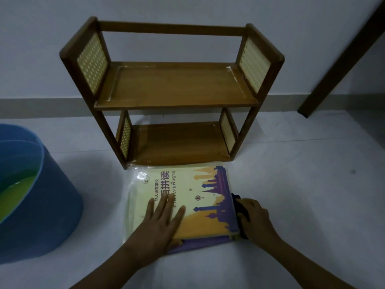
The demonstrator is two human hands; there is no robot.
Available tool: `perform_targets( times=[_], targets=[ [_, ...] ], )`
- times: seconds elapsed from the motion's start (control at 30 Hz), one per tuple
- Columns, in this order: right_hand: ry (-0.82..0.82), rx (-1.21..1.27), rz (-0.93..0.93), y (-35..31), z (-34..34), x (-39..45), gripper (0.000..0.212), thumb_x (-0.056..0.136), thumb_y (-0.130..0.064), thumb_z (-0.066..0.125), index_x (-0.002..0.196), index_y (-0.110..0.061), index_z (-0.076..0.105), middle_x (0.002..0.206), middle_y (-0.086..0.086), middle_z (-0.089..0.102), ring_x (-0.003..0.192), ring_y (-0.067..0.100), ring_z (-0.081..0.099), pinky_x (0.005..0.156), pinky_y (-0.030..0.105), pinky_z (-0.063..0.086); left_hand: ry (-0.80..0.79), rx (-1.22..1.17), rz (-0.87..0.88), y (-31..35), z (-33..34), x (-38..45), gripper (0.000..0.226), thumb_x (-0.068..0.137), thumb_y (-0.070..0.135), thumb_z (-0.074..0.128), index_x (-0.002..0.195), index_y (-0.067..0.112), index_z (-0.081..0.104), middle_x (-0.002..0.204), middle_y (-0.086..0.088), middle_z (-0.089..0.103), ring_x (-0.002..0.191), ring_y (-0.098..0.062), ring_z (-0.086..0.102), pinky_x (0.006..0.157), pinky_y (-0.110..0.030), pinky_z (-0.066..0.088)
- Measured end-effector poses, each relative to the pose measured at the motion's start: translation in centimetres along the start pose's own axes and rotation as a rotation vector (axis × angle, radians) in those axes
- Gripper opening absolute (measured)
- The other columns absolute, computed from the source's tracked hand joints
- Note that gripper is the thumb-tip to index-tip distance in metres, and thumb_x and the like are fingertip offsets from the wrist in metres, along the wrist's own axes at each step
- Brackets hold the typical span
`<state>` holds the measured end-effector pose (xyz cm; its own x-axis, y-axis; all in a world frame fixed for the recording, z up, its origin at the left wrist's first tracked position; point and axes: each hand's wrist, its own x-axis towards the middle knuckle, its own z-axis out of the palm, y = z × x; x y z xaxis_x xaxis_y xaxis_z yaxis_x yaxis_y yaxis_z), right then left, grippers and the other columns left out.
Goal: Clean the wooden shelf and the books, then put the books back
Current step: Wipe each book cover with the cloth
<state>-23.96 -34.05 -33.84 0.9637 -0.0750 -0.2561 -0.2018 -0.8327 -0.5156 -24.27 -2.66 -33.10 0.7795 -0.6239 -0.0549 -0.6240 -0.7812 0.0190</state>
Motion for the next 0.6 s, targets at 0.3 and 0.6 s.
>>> perform_targets(
  times=[0.3, 0.6],
  targets=[
    [0.004, 0.303, 0.016, -1.0, -2.9, 0.0, 0.027, 0.095, -0.006, 0.048, 0.1, -0.029, 0.061, 0.086, -0.018, 0.064, 0.077, -0.001, 0.061, 0.061, 0.009, 0.046, 0.199, 0.049, 0.204, -0.1, -9.5, 1.6, 0.032, 0.097, 0.028, 0.032, 0.116, 0.009, 0.049, 0.091, -0.013, 0.073, 0.064, -0.024, 0.07, 0.048, -0.031, 0.056],
    [0.16, 0.933, 0.361, -2.5, -5.7, -0.3, 0.044, 0.1, -0.018, 0.046, 0.058, -0.007, 0.055, 0.054, 0.012, 0.046, 0.044, 0.02, 0.038, 0.046, 0.033, 0.036, 0.264, -0.755, -0.09, -2.1, -20.1, 2.8, 0.036, 0.088, 0.056, 0.032, 0.092, 0.03, 0.057, 0.079, 0.011, 0.061, 0.073, -0.006, 0.061, 0.058, -0.015, 0.049]
  ],
)
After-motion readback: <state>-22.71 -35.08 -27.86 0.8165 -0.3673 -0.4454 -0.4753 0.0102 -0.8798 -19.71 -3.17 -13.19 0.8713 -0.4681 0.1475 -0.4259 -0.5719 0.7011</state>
